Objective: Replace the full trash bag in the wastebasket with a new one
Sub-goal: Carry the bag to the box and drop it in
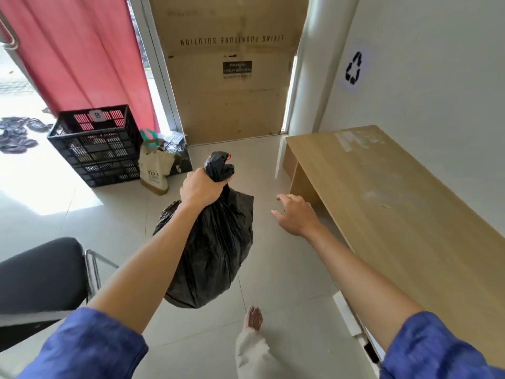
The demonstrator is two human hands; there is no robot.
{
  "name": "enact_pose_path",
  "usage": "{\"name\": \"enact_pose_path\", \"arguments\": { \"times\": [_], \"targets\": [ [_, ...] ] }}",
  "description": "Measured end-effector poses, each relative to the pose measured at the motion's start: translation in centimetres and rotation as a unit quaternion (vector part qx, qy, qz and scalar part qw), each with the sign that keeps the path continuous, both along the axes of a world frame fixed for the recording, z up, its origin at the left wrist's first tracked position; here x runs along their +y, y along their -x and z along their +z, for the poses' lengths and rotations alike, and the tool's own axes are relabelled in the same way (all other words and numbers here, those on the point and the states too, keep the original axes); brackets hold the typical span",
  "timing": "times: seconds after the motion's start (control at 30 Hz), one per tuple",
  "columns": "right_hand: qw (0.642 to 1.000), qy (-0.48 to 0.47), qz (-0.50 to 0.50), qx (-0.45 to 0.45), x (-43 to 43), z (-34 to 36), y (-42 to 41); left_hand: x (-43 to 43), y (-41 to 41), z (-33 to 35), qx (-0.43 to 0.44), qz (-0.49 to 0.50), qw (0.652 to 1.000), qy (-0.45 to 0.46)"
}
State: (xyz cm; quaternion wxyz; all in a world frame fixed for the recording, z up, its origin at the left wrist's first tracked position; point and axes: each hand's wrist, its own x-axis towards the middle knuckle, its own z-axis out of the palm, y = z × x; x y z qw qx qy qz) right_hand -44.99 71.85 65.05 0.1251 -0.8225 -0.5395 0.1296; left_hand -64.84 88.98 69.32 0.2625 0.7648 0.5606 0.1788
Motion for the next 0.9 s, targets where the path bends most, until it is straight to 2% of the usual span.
{"name": "enact_pose_path", "arguments": {
  "times": [0.3, 0.53, 0.77, 0.9],
  "targets": [
    [0.997, 0.061, 0.019, -0.031, 19.5, -2.1, -10.4, 16.6, -10.3, -2.1, 0.037, -0.009, 0.999, 0.028],
    [0.998, 0.055, -0.002, -0.015, 32.2, -2.4, -18.8, 29.6, -20.6, -2.4, 0.026, -0.044, 0.998, 0.022],
    [0.997, 0.044, -0.069, -0.016, 45.0, -2.9, -29.9, 45.7, -32.7, -3.8, -0.017, -0.084, 0.993, 0.085],
    [0.989, 0.031, -0.143, 0.012, 50.6, -2.6, -36.3, 53.3, -40.2, -3.9, -0.019, -0.129, 0.983, 0.127]
  ]
}}
